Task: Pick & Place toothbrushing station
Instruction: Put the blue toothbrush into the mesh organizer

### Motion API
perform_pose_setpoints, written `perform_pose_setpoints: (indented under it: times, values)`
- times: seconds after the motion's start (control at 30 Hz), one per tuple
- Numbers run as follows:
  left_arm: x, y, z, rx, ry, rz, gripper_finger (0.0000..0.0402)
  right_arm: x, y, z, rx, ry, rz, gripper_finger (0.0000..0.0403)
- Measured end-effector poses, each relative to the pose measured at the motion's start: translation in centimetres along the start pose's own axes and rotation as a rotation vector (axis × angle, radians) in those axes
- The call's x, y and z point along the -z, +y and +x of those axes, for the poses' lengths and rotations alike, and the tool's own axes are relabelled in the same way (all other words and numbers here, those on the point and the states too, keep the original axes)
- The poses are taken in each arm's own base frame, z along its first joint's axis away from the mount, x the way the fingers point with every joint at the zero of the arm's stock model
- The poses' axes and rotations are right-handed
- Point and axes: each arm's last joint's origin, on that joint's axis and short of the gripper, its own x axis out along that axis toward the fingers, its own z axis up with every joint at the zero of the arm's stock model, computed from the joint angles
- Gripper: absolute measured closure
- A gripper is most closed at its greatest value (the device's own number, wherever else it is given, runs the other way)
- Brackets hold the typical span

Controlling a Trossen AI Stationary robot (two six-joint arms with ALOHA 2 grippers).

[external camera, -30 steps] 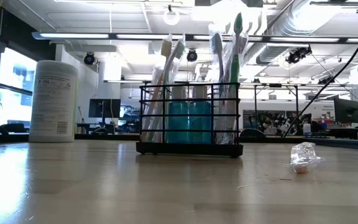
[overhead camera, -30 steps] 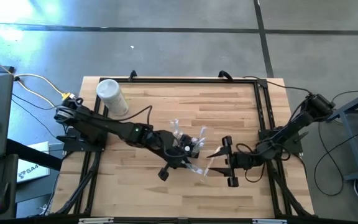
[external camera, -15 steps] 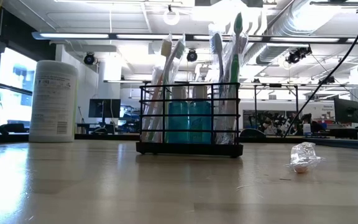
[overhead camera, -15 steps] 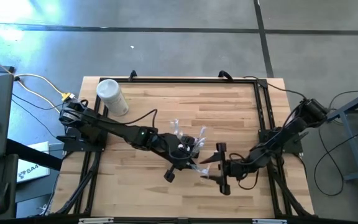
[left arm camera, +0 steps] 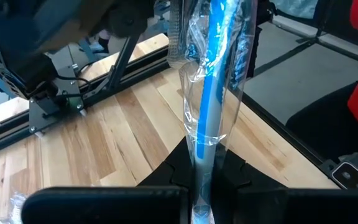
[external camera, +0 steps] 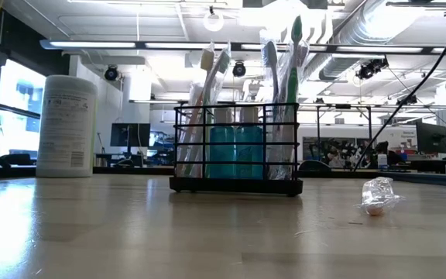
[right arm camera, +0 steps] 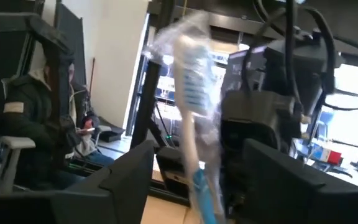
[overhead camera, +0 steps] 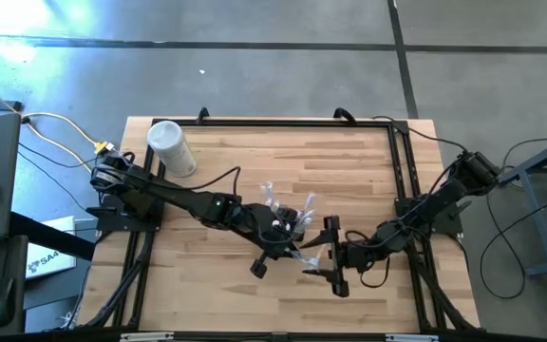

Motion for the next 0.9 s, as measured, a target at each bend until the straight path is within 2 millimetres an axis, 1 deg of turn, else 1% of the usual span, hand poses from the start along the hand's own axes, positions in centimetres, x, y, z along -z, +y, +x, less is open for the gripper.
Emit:
perform_pose_setpoints:
  times: [0.13,0.27,0.4,0.57,0.6,0.73,0.9]
  values:
    - [-0.03,0.01,0.0,-0.003,-0.002,0.0,0.0383,0.18,-0.56,0.23,0.005,-0.001,0.03,0.019]
    - [-0.07,0.04,0.0,-0.005,-0.007,0.0,0.0383,0.25,-0.79,0.36,-0.014,-0.008,0.028,0.0235]
    - [-0.03,0.12,-0.02,-0.033,0.003,-0.002,0.0383,0.28,-0.88,0.41,-0.03,-0.013,0.026,0.0292]
    - [0.03,0.15,-0.02,-0.041,0.01,-0.016,0.0383,0.3,-0.92,0.41,-0.026,-0.012,0.014,0.0379]
    - [0.03,0.16,-0.02,-0.046,0.011,-0.022,0.0383,0.29,-0.93,0.41,-0.025,-0.013,0.01,0.0386]
    - [0.09,0.22,-0.02,-0.069,0.021,-0.028,0.0378,0.3,-0.97,0.42,-0.018,-0.011,-0.002,0.0385]
    - [0.07,0.03,0.0,-0.066,0.024,-0.02,0.0345,0.16,-0.88,0.34,-0.015,-0.012,0.002,0.0389]
